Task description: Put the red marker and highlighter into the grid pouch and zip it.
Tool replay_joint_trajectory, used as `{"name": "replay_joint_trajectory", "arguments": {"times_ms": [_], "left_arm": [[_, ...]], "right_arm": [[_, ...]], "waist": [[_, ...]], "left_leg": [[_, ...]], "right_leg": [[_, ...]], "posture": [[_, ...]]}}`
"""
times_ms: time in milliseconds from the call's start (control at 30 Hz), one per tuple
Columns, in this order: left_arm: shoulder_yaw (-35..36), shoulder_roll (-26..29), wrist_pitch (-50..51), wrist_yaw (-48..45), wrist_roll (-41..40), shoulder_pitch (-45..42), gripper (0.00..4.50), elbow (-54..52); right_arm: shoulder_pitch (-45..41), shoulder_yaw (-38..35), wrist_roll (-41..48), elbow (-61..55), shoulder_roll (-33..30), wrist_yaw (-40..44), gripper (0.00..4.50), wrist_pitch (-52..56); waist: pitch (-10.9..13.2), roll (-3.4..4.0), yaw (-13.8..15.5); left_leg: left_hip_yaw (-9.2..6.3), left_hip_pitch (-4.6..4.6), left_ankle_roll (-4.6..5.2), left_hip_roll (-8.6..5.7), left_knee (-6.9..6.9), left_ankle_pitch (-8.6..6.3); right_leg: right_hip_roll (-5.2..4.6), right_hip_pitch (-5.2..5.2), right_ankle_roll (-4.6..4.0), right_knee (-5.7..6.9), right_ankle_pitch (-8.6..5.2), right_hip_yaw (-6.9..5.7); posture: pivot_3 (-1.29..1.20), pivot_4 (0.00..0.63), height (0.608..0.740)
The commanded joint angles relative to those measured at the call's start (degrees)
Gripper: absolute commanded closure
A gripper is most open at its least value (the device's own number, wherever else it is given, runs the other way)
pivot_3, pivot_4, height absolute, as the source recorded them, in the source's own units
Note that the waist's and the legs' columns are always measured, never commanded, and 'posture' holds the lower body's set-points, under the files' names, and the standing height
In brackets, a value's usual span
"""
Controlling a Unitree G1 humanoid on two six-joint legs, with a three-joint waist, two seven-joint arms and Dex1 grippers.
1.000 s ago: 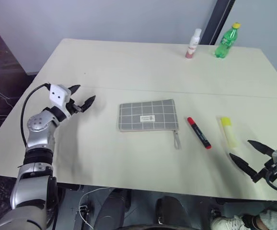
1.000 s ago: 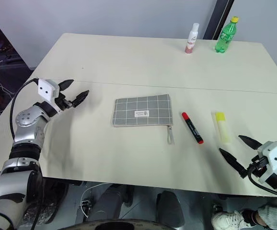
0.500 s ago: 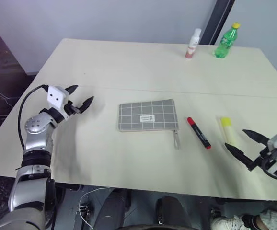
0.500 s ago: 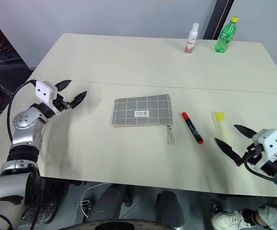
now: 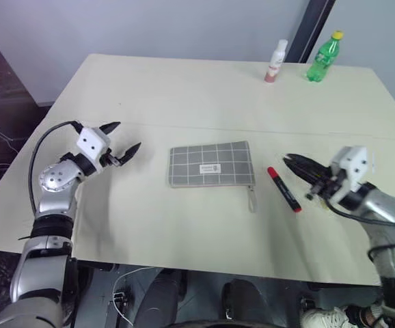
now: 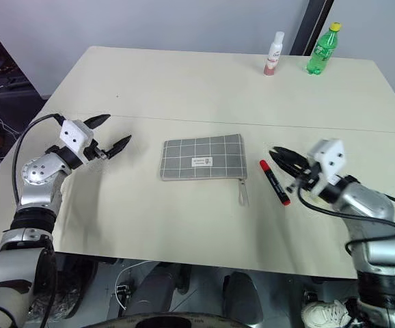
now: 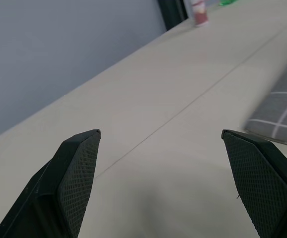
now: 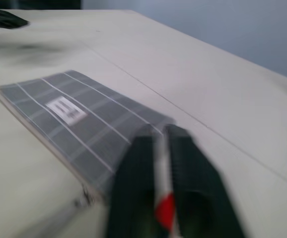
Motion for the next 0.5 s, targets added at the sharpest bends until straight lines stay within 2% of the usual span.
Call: {"name": "replay_joint_trajectory", "arguments": {"times_ms": [33, 200, 500], "left_arm": [[-1.5, 1.5, -5.5, -0.1, 2.3, -0.9, 0.39, -1.2], [-4.1, 1.9, -11.4, 0.3, 5.2, 0.1, 0.39, -1.6], [-9.5, 2.6, -20.6, -2.4, 8.1, -0.3, 0.39, 1.4]], "right_arm": [[-4.1, 4.7, -3.1, 0.7, 2.2, -1.7, 4.47, -0.7], [-8.7, 11.4, -11.6, 6.6, 4.5, -6.0, 4.47, -2.2], [-14.6, 18.7, -19.7, 11.4, 9.6, -10.9, 4.47, -2.6]], "waist": [[0.0, 0.00, 0.0], [0.0, 0.00, 0.0], [0.0, 0.01, -0.2]], "left_leg": [[0.01, 0.00, 0.00, 0.00, 0.00, 0.00], [0.07, 0.00, -0.01, -0.02, 0.00, 0.01], [0.25, 0.07, -0.03, 0.01, -0.03, 0.03]], "right_leg": [[0.00, -0.01, 0.00, 0.00, 0.00, 0.00], [0.07, -0.05, 0.01, 0.07, 0.01, 0.00], [0.13, -0.13, 0.01, 0.18, 0.01, 0.11]], "posture": [[0.00, 0.150, 0.740], [0.00, 0.150, 0.740], [0.00, 0.150, 0.740]]}}
